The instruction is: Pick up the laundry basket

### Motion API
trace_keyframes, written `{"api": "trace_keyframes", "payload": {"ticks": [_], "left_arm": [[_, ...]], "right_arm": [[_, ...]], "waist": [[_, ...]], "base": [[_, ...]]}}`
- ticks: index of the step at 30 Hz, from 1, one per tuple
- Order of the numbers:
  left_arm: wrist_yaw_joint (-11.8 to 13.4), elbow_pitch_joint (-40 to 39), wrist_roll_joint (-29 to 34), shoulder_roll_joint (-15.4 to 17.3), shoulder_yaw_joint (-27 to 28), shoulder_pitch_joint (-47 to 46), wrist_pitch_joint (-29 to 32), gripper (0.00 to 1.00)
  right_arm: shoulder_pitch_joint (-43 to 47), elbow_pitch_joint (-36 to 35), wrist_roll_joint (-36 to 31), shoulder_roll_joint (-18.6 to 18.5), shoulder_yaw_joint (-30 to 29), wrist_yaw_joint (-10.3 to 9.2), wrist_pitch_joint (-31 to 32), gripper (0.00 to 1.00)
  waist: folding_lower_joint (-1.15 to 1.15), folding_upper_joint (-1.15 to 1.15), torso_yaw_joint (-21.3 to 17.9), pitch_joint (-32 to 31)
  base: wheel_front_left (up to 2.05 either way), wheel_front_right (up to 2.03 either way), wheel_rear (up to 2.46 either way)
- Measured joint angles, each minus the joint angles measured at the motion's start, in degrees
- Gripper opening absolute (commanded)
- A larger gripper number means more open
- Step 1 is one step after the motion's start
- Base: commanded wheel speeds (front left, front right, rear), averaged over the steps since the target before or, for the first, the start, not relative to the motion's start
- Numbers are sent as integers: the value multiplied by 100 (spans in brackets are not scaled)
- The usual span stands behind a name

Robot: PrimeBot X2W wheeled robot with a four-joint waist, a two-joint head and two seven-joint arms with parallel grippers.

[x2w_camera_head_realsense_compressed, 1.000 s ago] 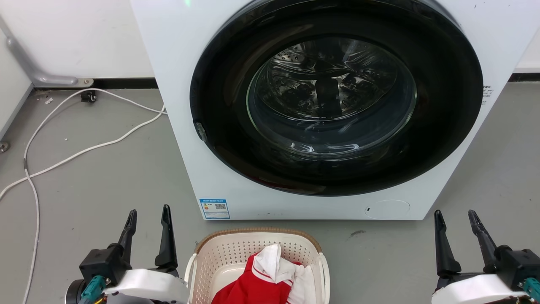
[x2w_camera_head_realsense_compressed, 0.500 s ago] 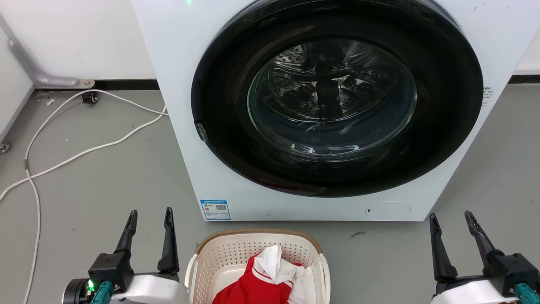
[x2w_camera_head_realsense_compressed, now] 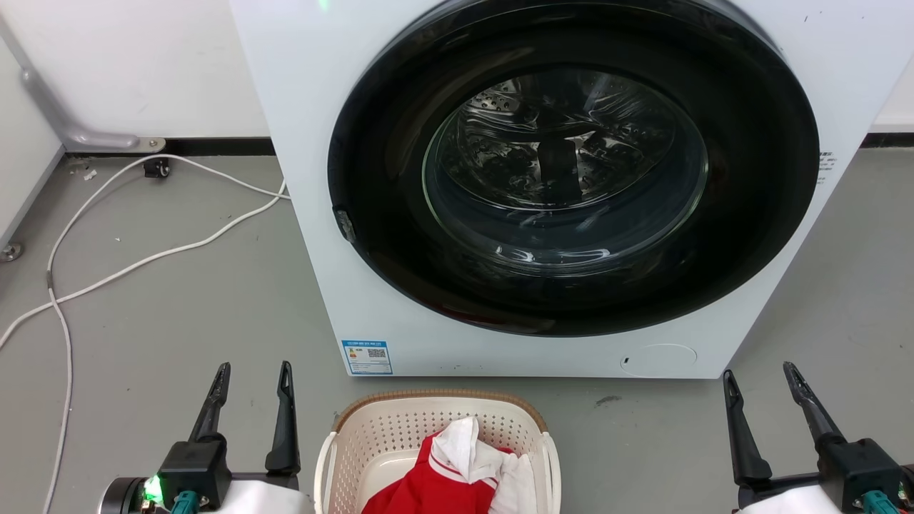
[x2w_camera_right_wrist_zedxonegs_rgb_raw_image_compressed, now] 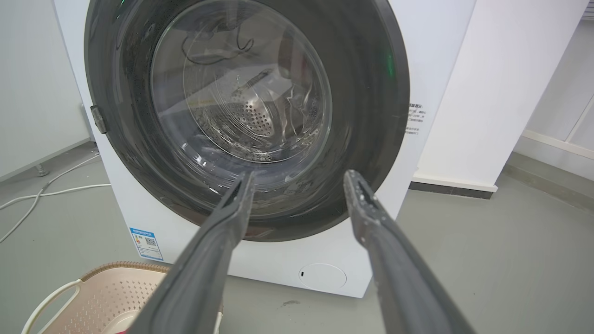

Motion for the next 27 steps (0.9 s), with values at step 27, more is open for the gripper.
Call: {"api": "trace_keyframes", "payload": {"ticks": [27], "left_arm": [[7, 36, 279, -55, 69, 69, -48, 100]], "right_arm": [[35, 164, 434, -3, -51, 1, -49, 100]], "waist": [[0, 0, 5, -20]], "base": [[0, 0, 0]]}}
